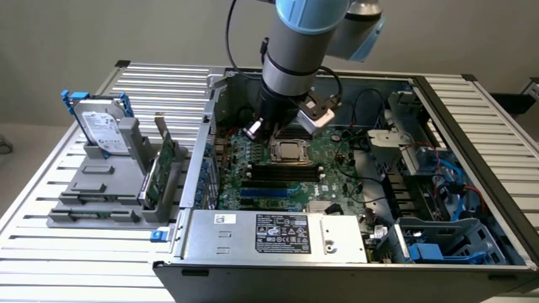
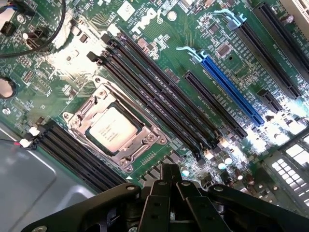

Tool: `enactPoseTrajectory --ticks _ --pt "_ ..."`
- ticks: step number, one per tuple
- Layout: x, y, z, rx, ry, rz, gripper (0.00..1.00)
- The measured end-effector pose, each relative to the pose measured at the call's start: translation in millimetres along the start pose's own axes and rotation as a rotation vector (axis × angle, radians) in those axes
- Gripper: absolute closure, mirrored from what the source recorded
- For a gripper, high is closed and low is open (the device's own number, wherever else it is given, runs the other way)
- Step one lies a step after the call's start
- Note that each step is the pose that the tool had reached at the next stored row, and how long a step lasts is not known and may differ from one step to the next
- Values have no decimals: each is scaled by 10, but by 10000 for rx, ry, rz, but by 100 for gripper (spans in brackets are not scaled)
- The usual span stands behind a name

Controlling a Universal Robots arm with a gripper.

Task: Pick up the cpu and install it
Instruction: 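Install the first cpu locking lever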

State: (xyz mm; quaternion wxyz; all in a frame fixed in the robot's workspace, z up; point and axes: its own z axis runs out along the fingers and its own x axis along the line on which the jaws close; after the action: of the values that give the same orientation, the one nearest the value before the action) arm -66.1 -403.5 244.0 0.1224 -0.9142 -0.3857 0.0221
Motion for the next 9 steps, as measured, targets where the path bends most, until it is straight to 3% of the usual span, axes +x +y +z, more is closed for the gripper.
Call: enactPoseTrajectory --ticks 5,7,9 --pt "8 -7 -4 13 -84 -407 89" --pt "10 -11 -4 -45 -42 -535 89" --pt "13 -13 -2 -183 77 -670 89"
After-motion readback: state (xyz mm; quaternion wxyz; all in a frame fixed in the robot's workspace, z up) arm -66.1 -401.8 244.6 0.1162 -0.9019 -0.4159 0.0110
